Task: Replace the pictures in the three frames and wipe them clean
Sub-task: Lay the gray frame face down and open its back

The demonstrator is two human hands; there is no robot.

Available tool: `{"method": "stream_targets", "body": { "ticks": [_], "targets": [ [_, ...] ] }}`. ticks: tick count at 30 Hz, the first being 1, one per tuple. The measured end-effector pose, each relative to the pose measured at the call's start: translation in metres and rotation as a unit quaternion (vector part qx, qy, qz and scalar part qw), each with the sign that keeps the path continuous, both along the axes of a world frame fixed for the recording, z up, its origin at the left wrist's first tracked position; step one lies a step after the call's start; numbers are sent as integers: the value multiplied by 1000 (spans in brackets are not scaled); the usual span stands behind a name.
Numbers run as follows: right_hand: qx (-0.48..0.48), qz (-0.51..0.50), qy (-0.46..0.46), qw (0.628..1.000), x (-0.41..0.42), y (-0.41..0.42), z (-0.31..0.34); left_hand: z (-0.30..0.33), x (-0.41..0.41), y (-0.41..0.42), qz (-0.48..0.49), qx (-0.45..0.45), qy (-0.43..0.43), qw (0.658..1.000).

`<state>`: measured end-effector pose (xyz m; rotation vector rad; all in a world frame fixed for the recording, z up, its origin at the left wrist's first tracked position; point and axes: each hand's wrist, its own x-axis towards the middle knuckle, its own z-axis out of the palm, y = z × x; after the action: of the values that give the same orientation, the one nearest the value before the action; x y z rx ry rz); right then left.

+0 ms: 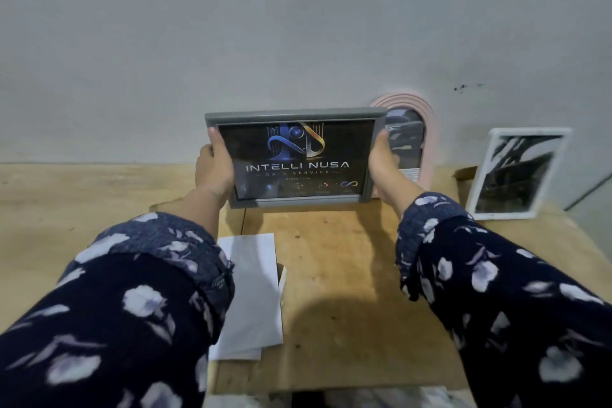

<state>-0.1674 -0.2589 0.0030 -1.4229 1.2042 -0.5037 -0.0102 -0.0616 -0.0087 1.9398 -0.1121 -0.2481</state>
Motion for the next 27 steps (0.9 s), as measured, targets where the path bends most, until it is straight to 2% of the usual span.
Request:
{"method": "stream_targets", "body": {
  "ticks": [3,7,10,15,22,27],
  "targets": [
    [19,-56,-15,998,-41,0,10,6,-29,-2,-26,-13,31,999],
    [20,-56,-20,998,-94,6,5,11,-74,-3,-72,-31,48,996],
    [8,-49,-33,998,-130,9,-2,10,-113,-2,-72,-23,50,996],
    [73,-57,-53,994,-182,6,-18,-19,-145,8,-66,-60,70,994],
    [104,-30,-96,989,-242,3,-35,-22,-214,23,-41,-16,81,996],
    [126,-28,-53,990,-270,1,-49,-40,-237,33,-30,10,95,995]
  ]
}}
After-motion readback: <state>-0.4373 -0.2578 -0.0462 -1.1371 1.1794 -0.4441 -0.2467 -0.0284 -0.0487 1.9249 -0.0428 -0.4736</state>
